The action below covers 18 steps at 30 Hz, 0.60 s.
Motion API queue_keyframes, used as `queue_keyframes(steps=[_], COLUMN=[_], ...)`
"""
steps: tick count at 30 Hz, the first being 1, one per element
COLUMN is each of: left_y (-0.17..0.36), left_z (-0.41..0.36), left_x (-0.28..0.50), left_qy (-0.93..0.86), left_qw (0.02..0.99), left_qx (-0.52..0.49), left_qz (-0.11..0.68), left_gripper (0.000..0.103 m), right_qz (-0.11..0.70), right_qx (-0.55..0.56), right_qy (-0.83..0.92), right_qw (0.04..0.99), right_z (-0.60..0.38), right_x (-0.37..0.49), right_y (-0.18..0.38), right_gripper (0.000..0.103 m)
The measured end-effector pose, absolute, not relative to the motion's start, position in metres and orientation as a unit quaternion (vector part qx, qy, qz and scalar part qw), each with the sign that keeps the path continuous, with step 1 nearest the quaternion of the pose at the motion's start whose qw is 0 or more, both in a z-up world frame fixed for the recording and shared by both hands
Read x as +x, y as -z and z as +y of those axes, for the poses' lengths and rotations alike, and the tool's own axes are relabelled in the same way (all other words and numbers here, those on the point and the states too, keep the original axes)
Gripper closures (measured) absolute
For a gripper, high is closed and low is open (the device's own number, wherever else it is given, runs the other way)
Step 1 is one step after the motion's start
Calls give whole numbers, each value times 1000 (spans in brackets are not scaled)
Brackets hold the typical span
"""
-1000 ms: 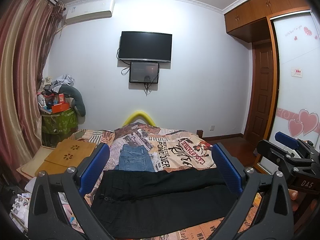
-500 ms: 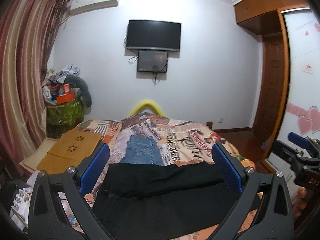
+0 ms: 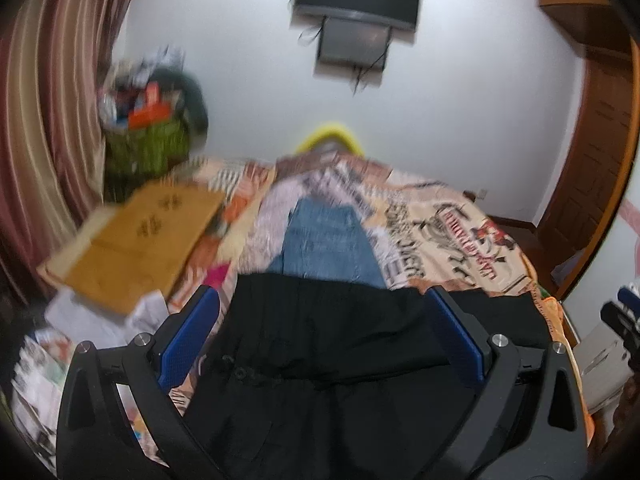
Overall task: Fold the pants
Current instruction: 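Lower both grippers onto the black trousers' waistband and close them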
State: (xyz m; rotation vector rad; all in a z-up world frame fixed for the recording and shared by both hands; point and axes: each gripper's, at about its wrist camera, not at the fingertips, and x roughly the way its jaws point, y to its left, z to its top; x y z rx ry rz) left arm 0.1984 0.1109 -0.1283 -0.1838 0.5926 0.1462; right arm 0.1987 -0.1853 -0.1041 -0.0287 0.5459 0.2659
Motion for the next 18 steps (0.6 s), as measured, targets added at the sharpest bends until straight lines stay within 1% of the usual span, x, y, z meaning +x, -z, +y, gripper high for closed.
queue_keyframes(steps=[4, 9, 11, 12, 15, 17, 18], left_y=[167, 209, 221, 230, 247, 262, 268], left_z=[148, 183, 191, 196, 206, 212, 214], left_x=[237, 280, 293, 303, 322, 340, 347], left_qy=[-108, -147, -152, -154, -148, -140, -135], left_qw=[929, 909, 903, 898, 886, 877, 873], left_qx=[-112, -93, -81, -74, -67, -67, -68], left_qz=[337, 378, 392, 406, 434, 455, 463], left_gripper=[0, 0, 4, 8, 16, 20, 22], right_qz=[300, 339, 361, 368, 392, 406, 415], right_qx=[-31, -42, -38, -38, -49, -50, -50], right_qy=[-142, -157, -167, -172, -184, -192, -198], right_qw=[943, 927, 917, 913, 900, 892, 887], right_z=[-183, -182, -182, -183, -180, -182, -181], right_x=[226, 270, 291, 299, 324, 342, 351], right_y=[125, 152, 164, 169, 183, 193, 198], right_gripper=[1, 1, 1, 2, 13, 13, 16])
